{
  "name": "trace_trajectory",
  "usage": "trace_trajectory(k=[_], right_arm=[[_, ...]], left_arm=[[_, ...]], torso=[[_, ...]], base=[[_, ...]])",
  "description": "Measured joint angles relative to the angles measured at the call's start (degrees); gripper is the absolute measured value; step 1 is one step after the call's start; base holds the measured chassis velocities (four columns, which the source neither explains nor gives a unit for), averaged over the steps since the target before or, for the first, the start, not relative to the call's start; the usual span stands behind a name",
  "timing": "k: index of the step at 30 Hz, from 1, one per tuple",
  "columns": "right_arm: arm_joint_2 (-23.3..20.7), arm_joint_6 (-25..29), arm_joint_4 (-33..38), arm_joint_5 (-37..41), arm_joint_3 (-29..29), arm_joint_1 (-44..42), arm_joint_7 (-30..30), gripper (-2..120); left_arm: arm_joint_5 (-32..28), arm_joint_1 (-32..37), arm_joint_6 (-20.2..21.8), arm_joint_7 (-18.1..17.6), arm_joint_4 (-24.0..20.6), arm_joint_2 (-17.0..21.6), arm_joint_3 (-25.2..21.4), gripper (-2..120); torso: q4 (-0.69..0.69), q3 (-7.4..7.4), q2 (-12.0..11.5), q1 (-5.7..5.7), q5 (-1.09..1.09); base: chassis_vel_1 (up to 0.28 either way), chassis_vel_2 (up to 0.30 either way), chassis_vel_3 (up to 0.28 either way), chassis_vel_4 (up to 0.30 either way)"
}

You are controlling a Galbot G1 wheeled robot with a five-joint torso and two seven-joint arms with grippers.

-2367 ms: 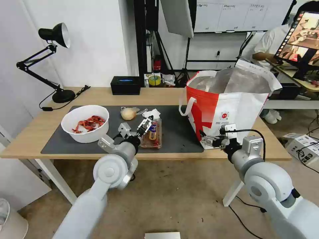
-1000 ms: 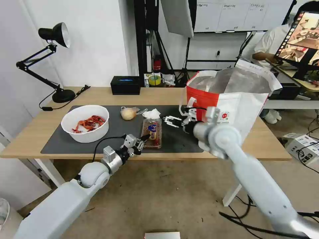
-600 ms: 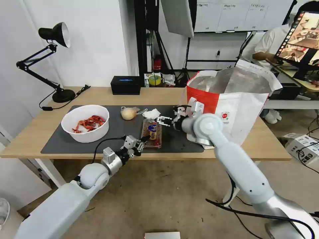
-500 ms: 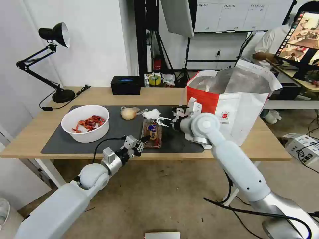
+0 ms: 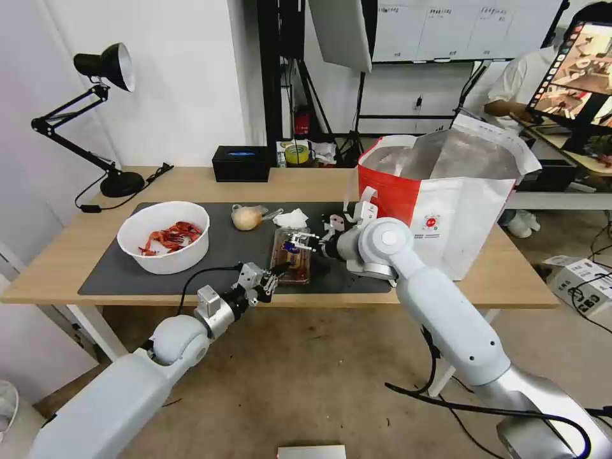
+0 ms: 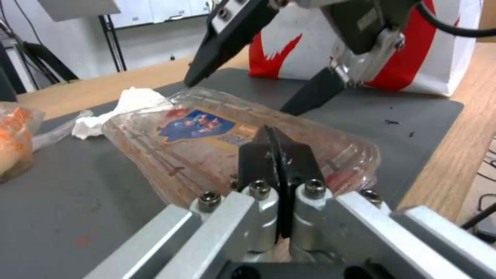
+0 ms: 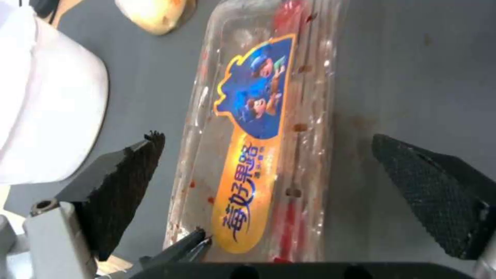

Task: Pick up the trash from the table and place it into the takeout bag.

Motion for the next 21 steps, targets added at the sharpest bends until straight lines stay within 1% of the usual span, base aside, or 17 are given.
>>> trace_trajectory(k=[12, 21], right_arm=[[2.1, 0.1, -3.4, 0.5, -0.9, 1.4, 0.2, 100], [2.6, 0.1, -4.8, 1.2, -1.5, 2.0, 0.3, 100]], left_arm=[[0.3, 0.3, -0.5, 1.3, 0.2, 0.1, -0.1, 0], [0.7, 0.4, -1.0, 2.4, 0.7, 0.0, -0.2, 0]], torso=[[0.00, 0.00, 0.0, 0.00, 0.00], [0.00, 0.00, 0.0, 0.00, 0.00]], base=[[0.000, 0.000, 0.000, 0.000], [0.000, 0.000, 0.000, 0.000]])
